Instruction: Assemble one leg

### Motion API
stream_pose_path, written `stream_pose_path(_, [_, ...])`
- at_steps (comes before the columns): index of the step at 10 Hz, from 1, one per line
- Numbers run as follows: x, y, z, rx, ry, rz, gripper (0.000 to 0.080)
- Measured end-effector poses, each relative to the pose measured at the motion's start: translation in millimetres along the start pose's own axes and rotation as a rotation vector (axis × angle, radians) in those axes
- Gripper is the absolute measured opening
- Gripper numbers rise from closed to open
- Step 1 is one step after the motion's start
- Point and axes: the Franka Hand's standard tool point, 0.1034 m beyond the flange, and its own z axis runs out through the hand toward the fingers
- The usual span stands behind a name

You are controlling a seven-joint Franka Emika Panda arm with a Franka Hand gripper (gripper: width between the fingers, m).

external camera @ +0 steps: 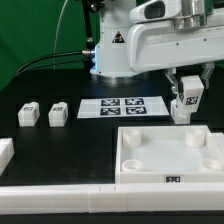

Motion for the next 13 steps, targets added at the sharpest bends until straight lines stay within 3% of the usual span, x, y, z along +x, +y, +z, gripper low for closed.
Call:
stream_pose_path(5, [49.6, 0.6, 8.5, 0.013, 0.024, -0.017, 0.0292])
stream_pose_path(10, [50.4, 0.7, 8.9, 0.01, 0.063, -0.018, 0.0292])
stream_pose_path(13, [67.2, 2.7, 6.3, -0.002, 0.266, -0.029, 0.0292])
